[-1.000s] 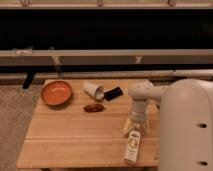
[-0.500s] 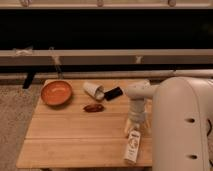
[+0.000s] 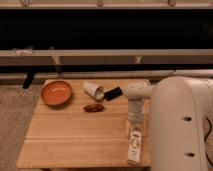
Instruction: Stand the bottle upright
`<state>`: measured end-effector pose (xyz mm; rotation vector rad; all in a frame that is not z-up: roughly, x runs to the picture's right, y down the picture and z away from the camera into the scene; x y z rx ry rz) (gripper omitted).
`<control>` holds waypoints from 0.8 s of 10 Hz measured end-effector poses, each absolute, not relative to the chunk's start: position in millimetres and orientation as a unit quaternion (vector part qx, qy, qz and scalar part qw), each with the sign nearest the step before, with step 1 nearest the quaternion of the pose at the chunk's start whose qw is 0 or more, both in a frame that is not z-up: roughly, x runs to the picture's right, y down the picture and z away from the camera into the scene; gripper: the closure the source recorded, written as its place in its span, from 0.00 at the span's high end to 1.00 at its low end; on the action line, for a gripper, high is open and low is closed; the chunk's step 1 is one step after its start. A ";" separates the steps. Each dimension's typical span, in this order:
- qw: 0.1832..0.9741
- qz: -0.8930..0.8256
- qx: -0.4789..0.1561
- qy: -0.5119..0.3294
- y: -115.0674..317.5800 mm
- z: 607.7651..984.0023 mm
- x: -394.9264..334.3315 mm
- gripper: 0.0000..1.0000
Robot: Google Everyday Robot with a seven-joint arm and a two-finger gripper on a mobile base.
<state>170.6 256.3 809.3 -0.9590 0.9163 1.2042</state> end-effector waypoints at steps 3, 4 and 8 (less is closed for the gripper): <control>0.642 0.537 -0.412 0.361 238.6 805.4 163.4 0.09; 0.653 0.544 -0.401 0.341 224.3 800.0 160.6 0.02; 0.713 0.555 -0.342 0.260 150.6 791.1 138.3 0.00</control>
